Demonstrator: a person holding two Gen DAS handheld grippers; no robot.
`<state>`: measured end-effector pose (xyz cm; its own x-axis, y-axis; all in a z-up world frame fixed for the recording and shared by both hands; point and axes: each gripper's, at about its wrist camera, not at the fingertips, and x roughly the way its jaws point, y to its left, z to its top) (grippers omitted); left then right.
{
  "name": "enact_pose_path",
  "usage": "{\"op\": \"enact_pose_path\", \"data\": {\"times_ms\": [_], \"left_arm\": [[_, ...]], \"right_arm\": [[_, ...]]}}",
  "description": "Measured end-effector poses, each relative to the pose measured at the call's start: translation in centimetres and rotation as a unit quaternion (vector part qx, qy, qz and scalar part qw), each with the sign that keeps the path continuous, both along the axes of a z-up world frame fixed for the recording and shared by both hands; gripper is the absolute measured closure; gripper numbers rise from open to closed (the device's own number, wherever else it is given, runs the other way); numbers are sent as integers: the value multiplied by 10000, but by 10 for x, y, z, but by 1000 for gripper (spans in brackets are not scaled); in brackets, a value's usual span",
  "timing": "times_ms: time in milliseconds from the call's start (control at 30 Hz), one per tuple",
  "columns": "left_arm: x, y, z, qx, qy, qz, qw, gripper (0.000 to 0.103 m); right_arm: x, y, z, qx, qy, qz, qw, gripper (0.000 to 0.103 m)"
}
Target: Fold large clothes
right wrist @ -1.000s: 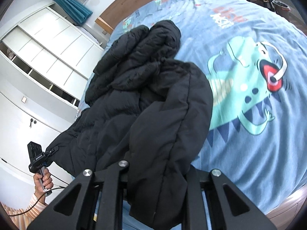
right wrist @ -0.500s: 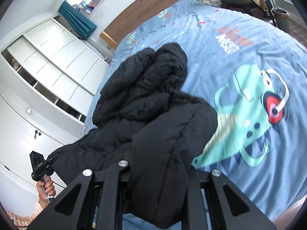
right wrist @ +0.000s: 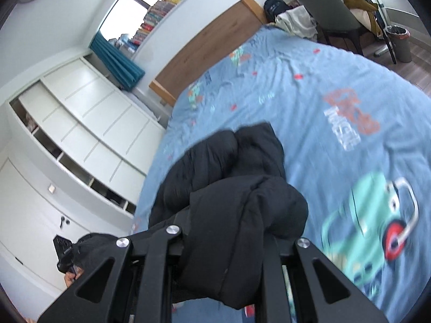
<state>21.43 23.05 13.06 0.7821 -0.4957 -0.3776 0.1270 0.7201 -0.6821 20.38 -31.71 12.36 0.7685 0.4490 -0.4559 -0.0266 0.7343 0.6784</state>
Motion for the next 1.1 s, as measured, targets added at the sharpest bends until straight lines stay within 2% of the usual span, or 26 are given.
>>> {"op": "enact_pose_path", "data": {"times_ms": [200, 367, 467, 600, 733, 900, 1100], "left_arm": [[86, 8, 14, -28, 15, 258, 9997, 93], [164, 12, 6, 49, 225, 433, 9988, 93], [208, 12, -9, 119, 420, 511, 9977, 93], [260, 14, -40, 135, 722, 595, 9955, 92], [302, 13, -80, 215, 1094, 663, 9916, 88], [338, 10, -126, 104, 1421, 677, 9875, 87], [354, 5, -147, 79, 1609, 666, 9847, 87]], "right_arm": [[90, -5, 30, 29, -68, -221, 9997, 88], [175, -4, 31, -23, 67, -400, 9992, 88], [225, -8, 14, 83, 317, -576, 9978, 88], [282, -15, -22, 264, 709, -766, 9942, 88], [333, -21, -71, 358, 1172, -891, 9885, 87], [370, -23, -121, 440, 1533, -884, 9832, 87], [394, -22, -155, 441, 1744, -822, 9803, 87]]}}
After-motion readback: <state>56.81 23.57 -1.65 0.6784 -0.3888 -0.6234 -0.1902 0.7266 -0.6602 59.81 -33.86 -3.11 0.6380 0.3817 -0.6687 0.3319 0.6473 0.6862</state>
